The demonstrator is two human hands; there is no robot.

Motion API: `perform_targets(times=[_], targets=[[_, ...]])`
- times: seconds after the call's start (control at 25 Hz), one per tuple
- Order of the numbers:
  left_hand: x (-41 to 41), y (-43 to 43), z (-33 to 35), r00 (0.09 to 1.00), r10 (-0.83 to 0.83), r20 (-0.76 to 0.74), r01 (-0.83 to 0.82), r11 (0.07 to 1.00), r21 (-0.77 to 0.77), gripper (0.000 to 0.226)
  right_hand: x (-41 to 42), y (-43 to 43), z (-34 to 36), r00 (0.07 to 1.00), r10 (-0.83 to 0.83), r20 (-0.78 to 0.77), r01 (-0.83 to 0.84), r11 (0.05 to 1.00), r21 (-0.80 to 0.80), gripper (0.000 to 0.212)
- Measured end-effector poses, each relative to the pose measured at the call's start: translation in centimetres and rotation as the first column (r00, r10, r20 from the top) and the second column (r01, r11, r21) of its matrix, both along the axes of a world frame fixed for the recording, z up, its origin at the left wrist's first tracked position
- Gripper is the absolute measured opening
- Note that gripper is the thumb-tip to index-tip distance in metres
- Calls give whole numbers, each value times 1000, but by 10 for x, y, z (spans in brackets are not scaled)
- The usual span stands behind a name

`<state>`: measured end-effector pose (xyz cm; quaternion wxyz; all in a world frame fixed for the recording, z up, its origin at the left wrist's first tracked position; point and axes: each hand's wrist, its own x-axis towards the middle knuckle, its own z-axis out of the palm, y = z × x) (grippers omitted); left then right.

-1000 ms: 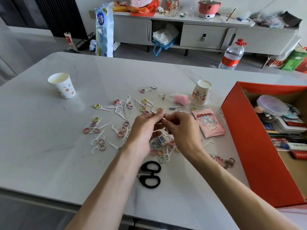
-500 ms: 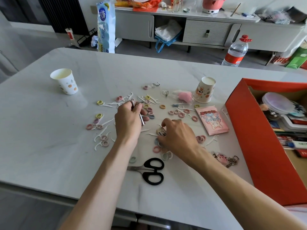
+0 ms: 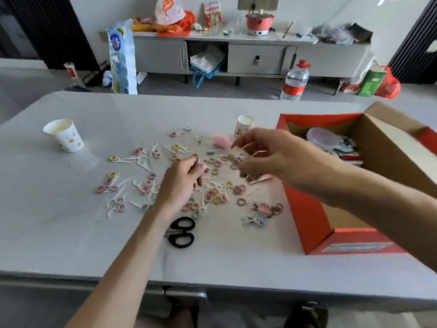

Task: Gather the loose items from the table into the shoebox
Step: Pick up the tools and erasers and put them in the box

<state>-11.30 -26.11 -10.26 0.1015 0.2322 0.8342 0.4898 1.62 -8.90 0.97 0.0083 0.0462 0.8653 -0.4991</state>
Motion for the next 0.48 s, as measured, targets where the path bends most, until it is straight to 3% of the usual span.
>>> perform_targets(times=[0.12, 0.24, 0.36, 0.48], targets=[[37, 38, 29, 983, -105, 150, 76, 980, 186, 31, 44, 80, 15, 992, -129, -5, 124, 937, 325, 23], [68, 90, 59, 970, -214, 113, 192, 965, 177, 29, 72, 147, -24, 953, -168, 251, -43, 746, 665, 31], [92, 143, 70, 924, -359, 130, 348, 932, 100, 29, 84, 177, -71, 885, -105, 453, -261, 694, 671, 34], [101, 182, 69, 893, -443, 81, 448, 892, -54, 28, 84, 186, -97, 874, -14, 485, -372, 622, 689, 37]])
